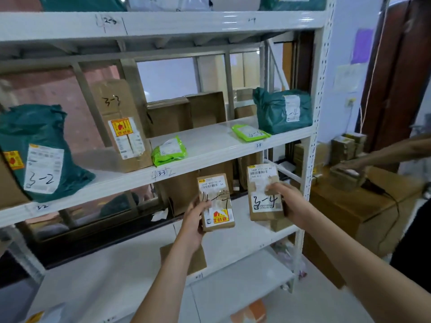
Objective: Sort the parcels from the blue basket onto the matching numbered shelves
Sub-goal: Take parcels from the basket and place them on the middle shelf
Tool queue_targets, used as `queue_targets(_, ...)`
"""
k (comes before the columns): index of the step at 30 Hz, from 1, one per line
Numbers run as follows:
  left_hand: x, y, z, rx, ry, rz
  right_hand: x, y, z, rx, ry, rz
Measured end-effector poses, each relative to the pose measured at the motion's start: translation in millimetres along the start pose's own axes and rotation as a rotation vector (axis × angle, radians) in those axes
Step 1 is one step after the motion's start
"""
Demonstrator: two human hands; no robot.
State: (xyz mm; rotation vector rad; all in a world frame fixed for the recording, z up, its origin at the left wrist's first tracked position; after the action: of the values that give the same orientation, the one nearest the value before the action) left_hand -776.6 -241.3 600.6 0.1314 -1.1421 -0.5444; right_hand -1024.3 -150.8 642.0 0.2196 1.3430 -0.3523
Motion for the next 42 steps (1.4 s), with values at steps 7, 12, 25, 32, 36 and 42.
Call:
queue_targets(7,53,-68,55,-0.101,-0.040,0.118,-63,-97,-13,0.006,0.079,-0.163)
queue_targets(12,103,-103,77,-0.143,-0.031,0.224,-116,-181,4,-0.074,0.272,-0.248)
queue_targets(25,149,-144,90,-0.060,0.007,0.312,-145,-308,57,-0.486,0.609,-0.336)
queue_targets(32,141,-140,100,0.012,0.043,0.383,-134,-330,53,-0.614,0.578,-0.288)
queue_targets(36,136,-137,102,0.076,0.063,0.401,-126,-336,60,-0.627,0.507,-0.295)
queue_targets(42,132,-130,100,0.127,0.062,0.415,-126,-337,64,-0.711,0.611,-0.342)
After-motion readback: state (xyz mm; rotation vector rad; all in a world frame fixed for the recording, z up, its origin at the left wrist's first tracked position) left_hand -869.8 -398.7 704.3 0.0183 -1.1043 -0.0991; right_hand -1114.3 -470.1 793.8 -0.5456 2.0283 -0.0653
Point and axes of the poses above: each hand's wrist, its own y-axis away from the middle knuckle, its own z-axis out of the palm, x = y × z, the point moved 3 cm from there along -y, towards the middle knuckle, and after that the axes turned 11 degrees about -z, right-handed, at the moved point
